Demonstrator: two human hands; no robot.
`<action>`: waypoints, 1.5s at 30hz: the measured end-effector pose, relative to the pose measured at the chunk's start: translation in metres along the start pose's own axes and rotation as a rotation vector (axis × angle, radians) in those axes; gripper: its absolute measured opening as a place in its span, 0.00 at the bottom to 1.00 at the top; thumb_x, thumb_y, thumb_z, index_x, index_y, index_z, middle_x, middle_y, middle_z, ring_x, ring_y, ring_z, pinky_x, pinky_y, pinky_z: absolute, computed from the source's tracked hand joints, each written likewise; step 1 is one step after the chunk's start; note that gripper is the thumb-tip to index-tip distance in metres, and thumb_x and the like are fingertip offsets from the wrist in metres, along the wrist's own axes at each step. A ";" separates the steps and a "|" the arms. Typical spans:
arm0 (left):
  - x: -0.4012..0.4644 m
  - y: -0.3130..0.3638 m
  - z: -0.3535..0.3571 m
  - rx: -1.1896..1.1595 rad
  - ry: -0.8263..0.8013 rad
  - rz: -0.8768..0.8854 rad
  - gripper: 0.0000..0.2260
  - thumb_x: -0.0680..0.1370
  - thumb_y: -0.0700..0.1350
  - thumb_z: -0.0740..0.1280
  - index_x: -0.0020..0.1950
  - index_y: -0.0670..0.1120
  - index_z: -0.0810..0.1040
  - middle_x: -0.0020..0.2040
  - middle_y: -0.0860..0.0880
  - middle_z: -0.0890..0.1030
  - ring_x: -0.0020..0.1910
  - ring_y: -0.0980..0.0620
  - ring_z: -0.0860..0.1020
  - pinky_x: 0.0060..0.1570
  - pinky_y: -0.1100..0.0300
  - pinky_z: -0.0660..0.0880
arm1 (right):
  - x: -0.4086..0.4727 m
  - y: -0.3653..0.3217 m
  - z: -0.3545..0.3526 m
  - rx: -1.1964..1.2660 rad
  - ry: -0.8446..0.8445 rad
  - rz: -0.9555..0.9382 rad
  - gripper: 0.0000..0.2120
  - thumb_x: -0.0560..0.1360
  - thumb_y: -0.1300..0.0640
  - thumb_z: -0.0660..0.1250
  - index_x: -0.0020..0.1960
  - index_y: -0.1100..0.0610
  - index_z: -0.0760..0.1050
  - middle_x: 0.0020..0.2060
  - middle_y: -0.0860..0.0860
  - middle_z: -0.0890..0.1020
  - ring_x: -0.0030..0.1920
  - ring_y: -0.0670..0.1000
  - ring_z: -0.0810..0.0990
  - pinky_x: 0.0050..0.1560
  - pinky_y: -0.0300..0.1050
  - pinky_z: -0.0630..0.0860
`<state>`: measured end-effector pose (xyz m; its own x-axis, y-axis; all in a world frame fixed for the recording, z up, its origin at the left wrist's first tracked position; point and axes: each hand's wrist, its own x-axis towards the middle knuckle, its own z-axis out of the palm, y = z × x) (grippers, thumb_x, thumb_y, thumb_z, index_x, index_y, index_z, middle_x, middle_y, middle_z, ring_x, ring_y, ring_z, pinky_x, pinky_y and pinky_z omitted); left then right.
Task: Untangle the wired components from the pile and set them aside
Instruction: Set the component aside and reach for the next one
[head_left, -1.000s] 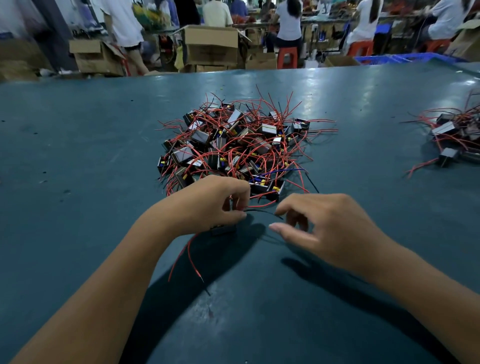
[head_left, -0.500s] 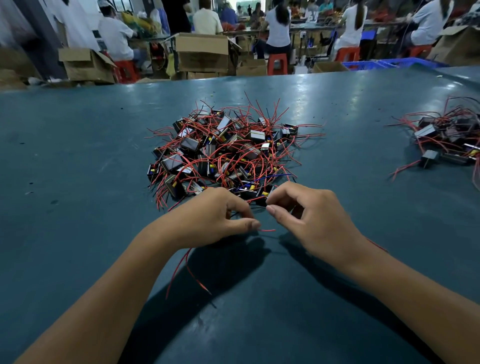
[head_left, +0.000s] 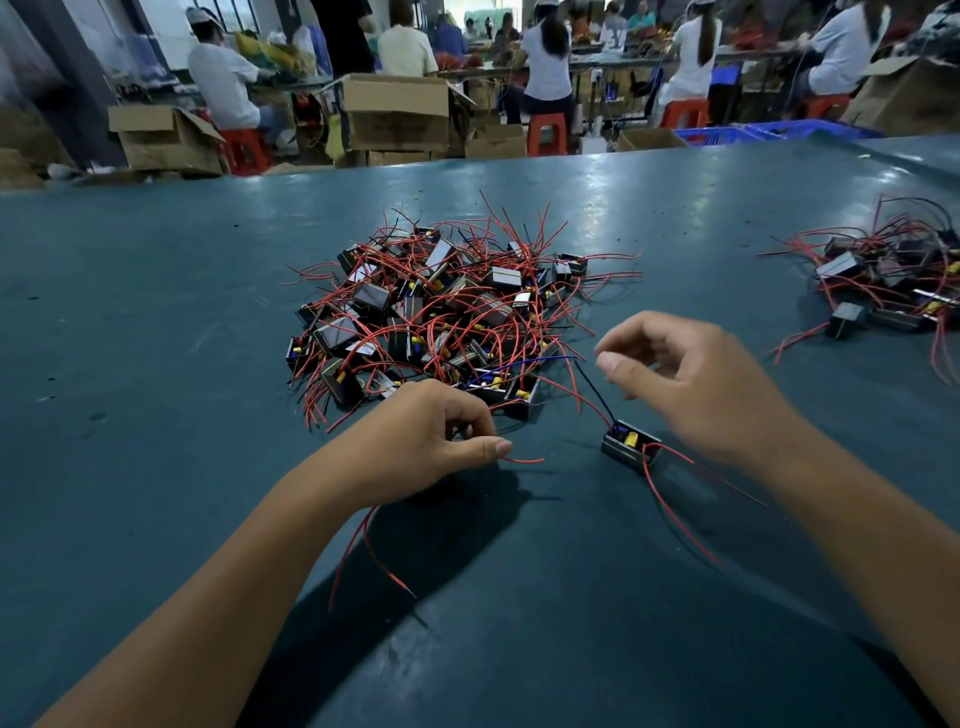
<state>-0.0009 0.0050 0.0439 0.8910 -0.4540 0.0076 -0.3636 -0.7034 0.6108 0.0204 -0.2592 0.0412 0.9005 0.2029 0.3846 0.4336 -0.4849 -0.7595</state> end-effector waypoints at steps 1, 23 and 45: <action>0.000 0.000 0.000 -0.003 0.005 0.000 0.11 0.78 0.53 0.70 0.43 0.47 0.83 0.29 0.62 0.76 0.27 0.60 0.70 0.29 0.69 0.65 | -0.001 0.000 0.001 -0.039 -0.029 -0.007 0.02 0.75 0.52 0.72 0.45 0.49 0.80 0.39 0.43 0.84 0.41 0.43 0.82 0.45 0.37 0.78; -0.001 -0.013 -0.007 -0.105 -0.029 -0.012 0.15 0.75 0.61 0.68 0.41 0.50 0.82 0.35 0.43 0.78 0.30 0.54 0.71 0.32 0.58 0.67 | 0.000 0.003 -0.037 0.101 -0.627 0.088 0.08 0.73 0.50 0.72 0.51 0.49 0.84 0.46 0.47 0.87 0.47 0.44 0.84 0.49 0.33 0.77; -0.002 -0.011 -0.006 -0.100 -0.075 0.066 0.10 0.76 0.57 0.72 0.43 0.51 0.81 0.34 0.56 0.80 0.30 0.57 0.71 0.31 0.64 0.67 | -0.009 -0.005 0.005 -0.040 -0.438 0.118 0.07 0.77 0.60 0.69 0.44 0.50 0.78 0.39 0.51 0.86 0.40 0.51 0.85 0.44 0.52 0.81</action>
<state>0.0033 0.0167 0.0423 0.8421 -0.5393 -0.0066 -0.3882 -0.6145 0.6868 0.0100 -0.2544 0.0391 0.8764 0.4806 0.0316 0.3330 -0.5573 -0.7606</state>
